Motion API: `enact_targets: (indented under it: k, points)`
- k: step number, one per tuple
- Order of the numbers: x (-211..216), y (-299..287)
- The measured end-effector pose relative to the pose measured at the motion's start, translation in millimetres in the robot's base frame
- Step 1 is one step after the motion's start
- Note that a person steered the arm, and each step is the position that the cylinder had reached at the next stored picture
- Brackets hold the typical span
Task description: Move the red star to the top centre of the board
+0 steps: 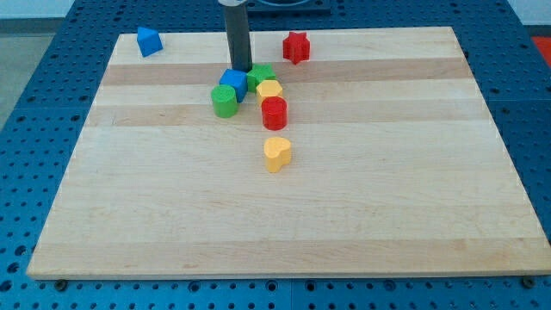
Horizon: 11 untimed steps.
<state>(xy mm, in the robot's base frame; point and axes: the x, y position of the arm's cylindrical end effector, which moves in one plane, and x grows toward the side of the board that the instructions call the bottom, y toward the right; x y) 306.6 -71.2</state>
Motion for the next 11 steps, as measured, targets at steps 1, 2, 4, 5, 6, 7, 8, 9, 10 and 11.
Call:
enact_targets:
  k: [1,2,4,5,6,7,8,9,10,11]
  points:
    - [-7.1,0.0]
    - [-24.3,15.5]
    - [-16.7,59.6]
    - [-17.1,82.9]
    - [-24.0,86.4]
    - [-39.8,86.4]
    - [-47.9,86.4]
    - [-37.7,95.7]
    - [-33.1,133.5]
    - [-54.1,151.2]
